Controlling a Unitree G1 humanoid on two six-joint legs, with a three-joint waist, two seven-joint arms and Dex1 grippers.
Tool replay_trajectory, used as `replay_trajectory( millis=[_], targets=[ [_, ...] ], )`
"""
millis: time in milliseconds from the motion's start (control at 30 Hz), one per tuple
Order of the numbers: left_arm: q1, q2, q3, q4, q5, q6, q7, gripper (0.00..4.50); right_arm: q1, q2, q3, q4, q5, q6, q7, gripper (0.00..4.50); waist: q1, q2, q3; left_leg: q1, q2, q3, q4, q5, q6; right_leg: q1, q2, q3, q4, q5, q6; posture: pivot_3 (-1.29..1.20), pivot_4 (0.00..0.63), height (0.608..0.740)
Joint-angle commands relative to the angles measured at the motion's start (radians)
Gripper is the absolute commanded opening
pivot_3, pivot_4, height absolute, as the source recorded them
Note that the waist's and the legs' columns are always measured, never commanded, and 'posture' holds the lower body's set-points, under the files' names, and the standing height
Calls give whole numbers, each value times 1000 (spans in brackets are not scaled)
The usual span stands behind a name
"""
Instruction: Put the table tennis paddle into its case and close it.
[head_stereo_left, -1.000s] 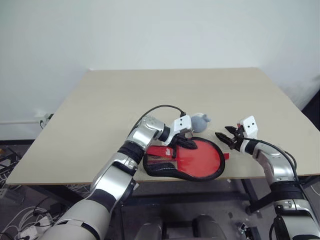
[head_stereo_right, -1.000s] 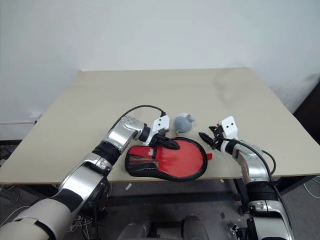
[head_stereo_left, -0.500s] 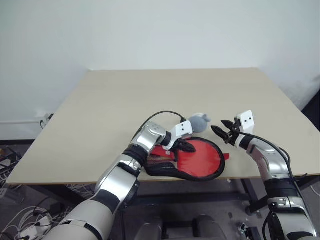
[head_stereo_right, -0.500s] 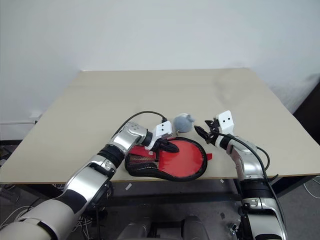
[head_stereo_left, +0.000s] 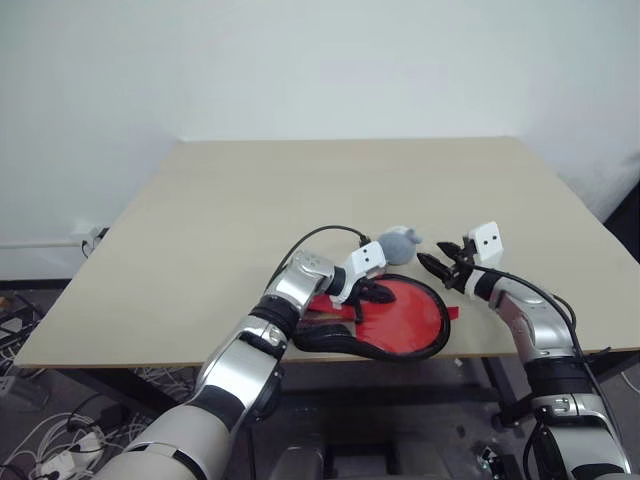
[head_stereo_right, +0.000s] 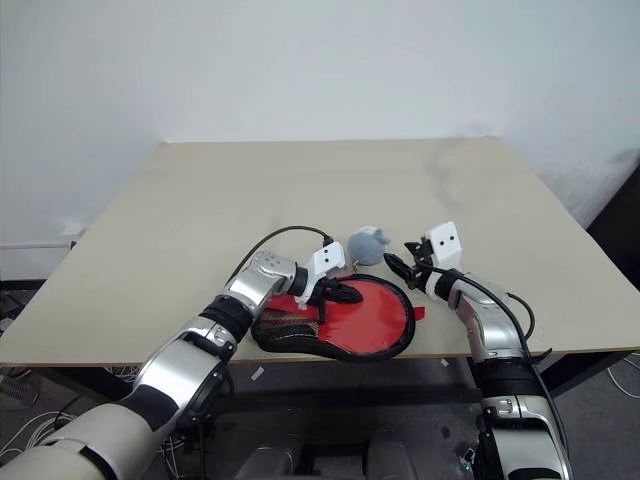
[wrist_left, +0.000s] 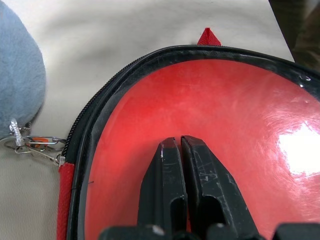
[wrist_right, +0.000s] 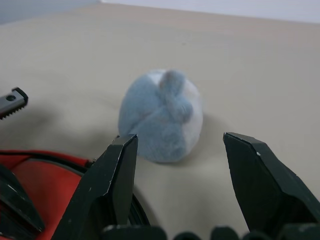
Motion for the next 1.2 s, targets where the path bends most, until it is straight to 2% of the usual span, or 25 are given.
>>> replay_trajectory(
  millis=[33,733,933,1200],
  targets=[
    [23,3,-26,39,45,-11,24,52,-21,2,-7,-59,17,5,-3,2944,0,0,0,0,0,0,0,0,0,0,0,0,0,0,0,0,0,740],
    [51,5,7,105,39,-66,70,52,-31,21,-23,-125,58,95,-20,2944,-1,0,-1,0,3,0,4,0,0,3,0,-1,0,0,0,0,0,740],
    [53,8,2,113,46,-62,64,52,-107,66,-57,-85,89,159,-94,2944,-1,1,-1,-2,6,0,5,0,0,1,0,-4,0,0,-1,0,0,740],
    [47,13,-1,119,49,-39,42,52,-193,97,-46,-33,101,192,-101,2944,-1,4,-3,-4,11,0,5,0,-1,1,0,-11,-1,0,-1,0,0,740]
  ],
)
